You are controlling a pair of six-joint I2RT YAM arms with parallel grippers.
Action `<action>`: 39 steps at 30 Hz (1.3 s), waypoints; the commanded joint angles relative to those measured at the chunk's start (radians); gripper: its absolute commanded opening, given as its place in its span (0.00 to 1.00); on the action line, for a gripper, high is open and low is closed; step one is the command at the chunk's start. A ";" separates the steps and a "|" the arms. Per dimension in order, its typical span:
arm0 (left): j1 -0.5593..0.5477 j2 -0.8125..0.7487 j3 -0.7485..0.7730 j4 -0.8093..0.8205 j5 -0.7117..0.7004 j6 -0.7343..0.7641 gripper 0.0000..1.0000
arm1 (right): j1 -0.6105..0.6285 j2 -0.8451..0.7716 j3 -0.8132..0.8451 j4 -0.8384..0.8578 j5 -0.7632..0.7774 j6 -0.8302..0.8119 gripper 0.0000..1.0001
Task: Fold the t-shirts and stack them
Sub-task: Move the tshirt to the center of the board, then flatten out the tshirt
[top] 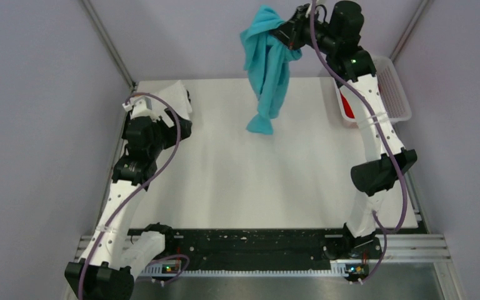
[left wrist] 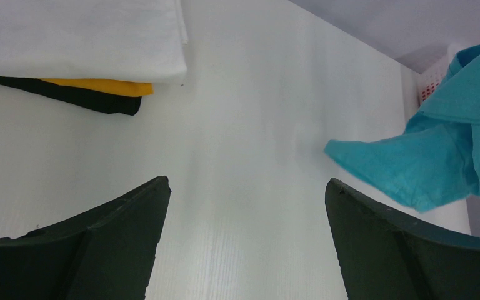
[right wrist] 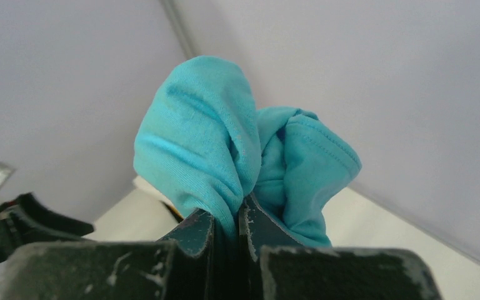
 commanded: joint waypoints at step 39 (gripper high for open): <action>-0.002 -0.015 -0.349 -0.248 0.268 -0.137 0.99 | 0.620 0.094 -0.899 0.138 0.567 -0.358 0.83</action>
